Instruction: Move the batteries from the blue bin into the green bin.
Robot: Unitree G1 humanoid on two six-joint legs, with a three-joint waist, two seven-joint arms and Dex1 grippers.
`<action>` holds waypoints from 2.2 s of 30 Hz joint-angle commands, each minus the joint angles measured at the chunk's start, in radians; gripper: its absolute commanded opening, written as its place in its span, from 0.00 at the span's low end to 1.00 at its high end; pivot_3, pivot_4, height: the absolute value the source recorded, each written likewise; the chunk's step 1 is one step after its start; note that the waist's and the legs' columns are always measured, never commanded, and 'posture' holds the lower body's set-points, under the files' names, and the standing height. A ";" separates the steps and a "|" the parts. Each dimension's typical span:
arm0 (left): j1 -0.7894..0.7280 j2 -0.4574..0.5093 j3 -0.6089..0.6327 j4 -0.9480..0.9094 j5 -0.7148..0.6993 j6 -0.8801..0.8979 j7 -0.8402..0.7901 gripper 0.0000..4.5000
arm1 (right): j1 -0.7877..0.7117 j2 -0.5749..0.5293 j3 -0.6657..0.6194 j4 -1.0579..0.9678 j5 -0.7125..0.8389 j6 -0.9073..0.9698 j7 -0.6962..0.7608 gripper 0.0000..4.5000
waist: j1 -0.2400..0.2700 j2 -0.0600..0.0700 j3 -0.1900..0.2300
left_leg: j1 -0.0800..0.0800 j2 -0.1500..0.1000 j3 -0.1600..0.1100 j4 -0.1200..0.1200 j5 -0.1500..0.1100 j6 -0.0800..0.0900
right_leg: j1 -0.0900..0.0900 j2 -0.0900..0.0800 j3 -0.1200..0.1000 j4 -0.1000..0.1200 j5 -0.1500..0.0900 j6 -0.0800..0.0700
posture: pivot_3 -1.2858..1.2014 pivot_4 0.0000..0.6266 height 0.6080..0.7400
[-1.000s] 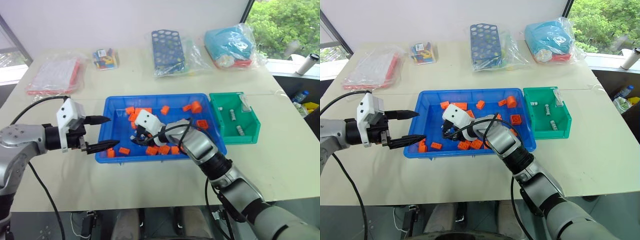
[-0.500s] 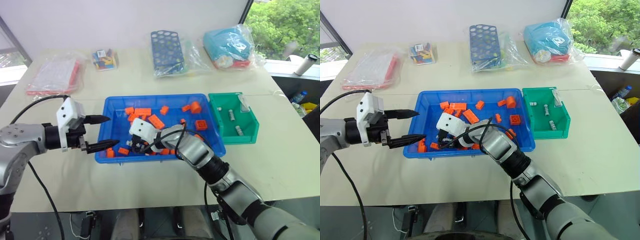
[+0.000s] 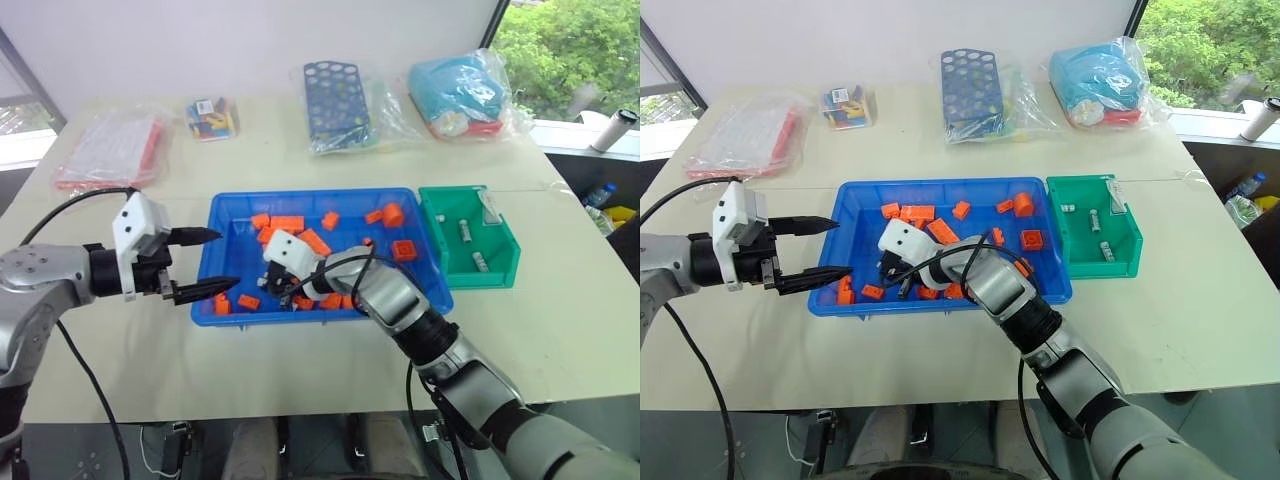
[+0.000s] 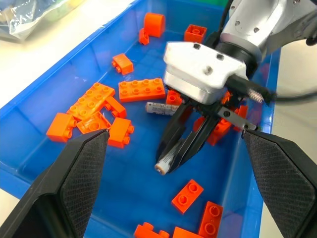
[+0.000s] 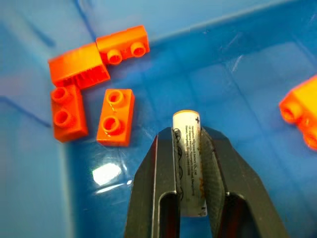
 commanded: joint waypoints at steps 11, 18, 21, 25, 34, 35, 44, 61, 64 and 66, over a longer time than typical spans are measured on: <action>-0.103 -0.062 -0.098 0.062 0.029 -0.066 -0.037 1.00 | 0.027 -0.590 -0.609 -0.223 0.159 0.294 -0.043 0.02 | -0.003 0.000 0.000 | -0.001 -0.002 0.000 -0.002 -0.001 0.001 | -0.001 -0.001 0.000 -0.003 -0.001 -0.003 | 0.52 0.24 0.98; -0.165 -0.082 -0.135 0.122 0.055 -0.092 -0.058 1.00 | 0.153 -0.621 -0.671 -0.278 0.187 0.306 -0.103 0.34 | -0.012 0.000 0.000 | 0.000 -0.001 0.000 -0.001 0.000 0.001 | -0.001 0.003 0.001 -0.001 0.000 0.000 | 0.52 0.24 0.98; -0.174 -0.085 -0.141 0.127 0.059 -0.094 -0.063 1.00 | 0.138 -0.633 -0.636 -0.263 0.184 0.258 -0.113 0.68 | -0.004 0.000 0.000 | 0.000 -0.001 0.001 -0.001 0.000 0.001 | -0.001 0.003 0.001 -0.002 0.000 0.000 | 0.52 0.24 0.98; -0.173 -0.083 -0.134 0.126 0.061 -0.096 -0.066 1.00 | 0.033 -0.599 -0.577 -0.252 0.198 0.219 -0.118 0.79 | -0.003 0.001 0.001 | 0.000 -0.001 0.001 0.000 0.000 0.001 | -0.001 0.002 0.001 -0.002 0.000 0.000 | 0.52 0.24 0.98; -0.131 -0.063 -0.093 0.094 0.061 -0.088 -0.052 1.00 | -0.049 -0.235 -0.291 -0.313 0.271 0.280 -0.184 0.79 | -0.005 0.001 0.001 | -0.001 0.000 0.000 -0.001 0.000 0.001 | -0.002 0.004 0.001 -0.001 0.000 0.000 | 0.52 0.24 0.98; -0.126 -0.061 -0.091 0.090 0.061 -0.087 -0.050 1.00 | -0.043 -0.211 -0.280 -0.306 0.274 0.288 -0.194 0.79 | -0.003 0.001 0.001 | -0.002 0.000 0.000 0.000 0.000 0.001 | -0.002 0.004 0.001 -0.001 0.000 0.000 | 0.52 0.24 0.98; -0.076 -0.029 -0.045 0.043 0.046 -0.058 -0.034 1.00 | 0.022 -0.111 -0.183 -0.215 0.267 0.273 -0.213 0.79 | 0.000 0.000 0.000 | -0.006 -0.001 0.000 0.004 0.000 0.001 | -0.002 0.001 -0.001 -0.001 0.000 0.000 | 0.52 0.24 0.98; -0.100 -0.029 -0.045 0.047 0.034 -0.050 -0.016 1.00 | 0.020 -0.095 -0.027 0.016 0.134 0.061 -0.179 0.31 | -0.004 -0.001 0.000 | -0.006 -0.001 0.000 0.003 0.000 0.001 | -0.003 0.002 -0.001 0.000 0.000 0.000 | 0.52 0.24 0.98; -0.116 -0.032 -0.050 0.058 0.035 -0.050 -0.017 1.00 | 0.011 -0.085 -0.031 0.023 0.126 0.052 -0.174 0.01 | -0.004 -0.001 0.000 | -0.006 -0.001 0.000 0.003 0.000 0.001 | -0.003 0.002 -0.001 0.000 0.000 0.000 | 0.52 0.24 0.98; -0.125 -0.035 -0.054 0.066 0.039 -0.052 -0.018 1.00 | 0.003 -0.078 -0.051 0.011 0.132 0.062 -0.173 0.02 | -0.004 -0.001 0.000 | -0.005 -0.001 0.000 0.003 0.000 0.001 | -0.003 0.003 -0.001 0.000 0.000 0.000 | 0.52 0.24 0.98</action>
